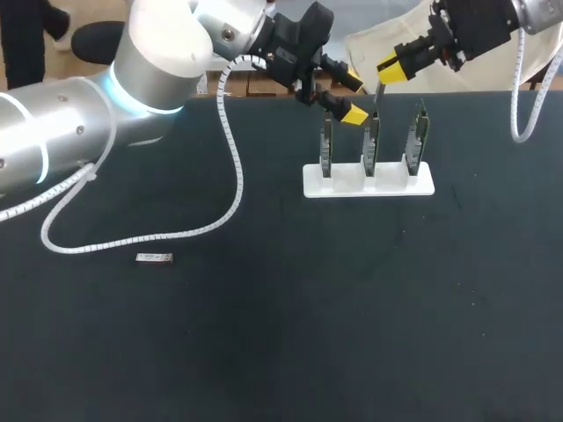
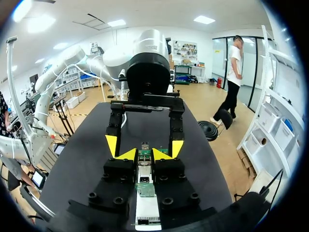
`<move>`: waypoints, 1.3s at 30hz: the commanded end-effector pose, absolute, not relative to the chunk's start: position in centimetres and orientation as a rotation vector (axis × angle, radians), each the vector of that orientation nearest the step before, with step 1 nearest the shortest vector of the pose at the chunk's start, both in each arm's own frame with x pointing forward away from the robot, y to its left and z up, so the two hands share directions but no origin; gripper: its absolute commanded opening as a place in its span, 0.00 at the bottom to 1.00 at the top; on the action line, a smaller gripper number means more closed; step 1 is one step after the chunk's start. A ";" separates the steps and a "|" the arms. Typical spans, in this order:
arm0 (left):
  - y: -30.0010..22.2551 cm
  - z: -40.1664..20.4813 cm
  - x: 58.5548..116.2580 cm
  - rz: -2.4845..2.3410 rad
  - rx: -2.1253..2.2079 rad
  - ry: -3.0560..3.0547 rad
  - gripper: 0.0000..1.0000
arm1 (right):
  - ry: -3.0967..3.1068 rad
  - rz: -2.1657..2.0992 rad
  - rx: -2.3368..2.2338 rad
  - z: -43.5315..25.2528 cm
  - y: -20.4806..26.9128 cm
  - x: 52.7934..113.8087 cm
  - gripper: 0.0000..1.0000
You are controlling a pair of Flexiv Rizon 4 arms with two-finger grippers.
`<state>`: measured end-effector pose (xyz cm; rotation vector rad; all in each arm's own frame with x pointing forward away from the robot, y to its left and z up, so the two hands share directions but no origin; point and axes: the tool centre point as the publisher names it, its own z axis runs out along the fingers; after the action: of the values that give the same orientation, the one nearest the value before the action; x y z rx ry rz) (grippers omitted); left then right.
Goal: Pick up the optical module with the left hand, and insert it into the network port with the right hand.
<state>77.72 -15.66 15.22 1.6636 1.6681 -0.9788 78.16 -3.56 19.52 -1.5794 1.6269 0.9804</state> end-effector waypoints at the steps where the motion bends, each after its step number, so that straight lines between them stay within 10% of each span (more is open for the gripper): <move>1: -15.4 15.3 78.0 -0.977 1.664 1.672 1.00 | 1.628 0.985 -1.585 19.5 -3.5 78.4 0.00; 39: -15.6 15.1 77.9 -0.999 1.660 1.602 1.00 | 1.637 0.973 -1.585 19.3 -3.8 78.4 0.00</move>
<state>77.87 -15.60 15.11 1.6605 1.6027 -1.0002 78.45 -3.71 19.28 -1.5867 1.6365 0.9752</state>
